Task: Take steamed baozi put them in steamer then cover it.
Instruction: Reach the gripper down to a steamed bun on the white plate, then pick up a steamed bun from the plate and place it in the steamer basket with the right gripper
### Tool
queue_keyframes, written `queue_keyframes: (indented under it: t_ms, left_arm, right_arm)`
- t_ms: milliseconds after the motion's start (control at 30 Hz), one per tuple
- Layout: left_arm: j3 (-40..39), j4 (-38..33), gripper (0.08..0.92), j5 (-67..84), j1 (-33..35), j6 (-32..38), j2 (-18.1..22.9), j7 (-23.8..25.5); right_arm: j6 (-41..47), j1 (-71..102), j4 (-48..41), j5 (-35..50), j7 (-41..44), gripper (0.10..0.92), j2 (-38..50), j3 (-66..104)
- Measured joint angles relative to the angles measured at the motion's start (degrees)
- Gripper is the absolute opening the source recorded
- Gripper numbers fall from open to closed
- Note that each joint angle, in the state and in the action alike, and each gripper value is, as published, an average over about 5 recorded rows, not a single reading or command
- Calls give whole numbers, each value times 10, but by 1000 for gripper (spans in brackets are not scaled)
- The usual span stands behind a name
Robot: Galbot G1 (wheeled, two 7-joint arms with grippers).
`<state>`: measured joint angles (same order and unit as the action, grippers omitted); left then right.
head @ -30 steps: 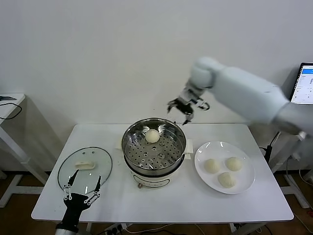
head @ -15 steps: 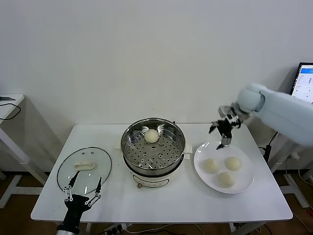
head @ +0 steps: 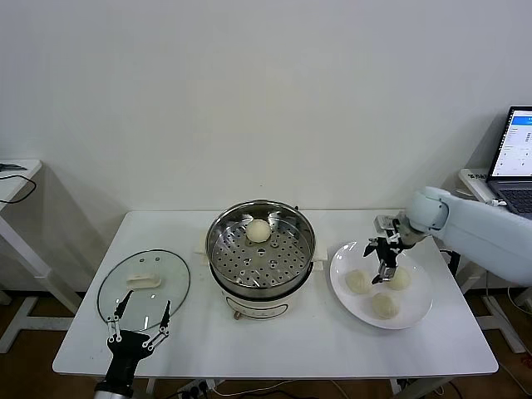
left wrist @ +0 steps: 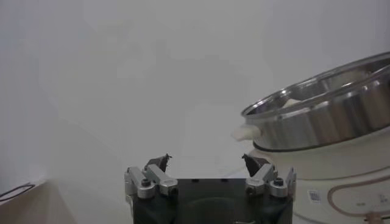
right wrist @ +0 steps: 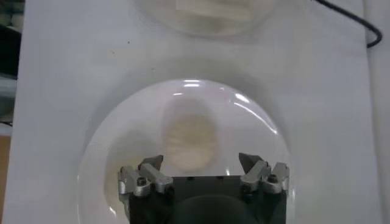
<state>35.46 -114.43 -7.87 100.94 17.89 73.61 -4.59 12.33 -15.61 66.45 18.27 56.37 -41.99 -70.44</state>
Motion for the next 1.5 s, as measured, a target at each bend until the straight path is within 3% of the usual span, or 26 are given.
queue_keyframes:
  t_ms: [467, 933, 1500]
  left_arm:
    - [3, 4, 823, 0, 3, 5, 3, -1]
    - [8, 3, 823, 0, 1, 1, 4, -5]
    - [4, -7, 823, 2, -2, 0, -1, -6]
  right_arm:
    - [6, 44, -16, -12, -30, 821, -20, 18]
    - [10, 47, -17, -23, -31, 653, -28, 27]
    - [-7, -122, 13, 0, 75, 618, -59, -14]
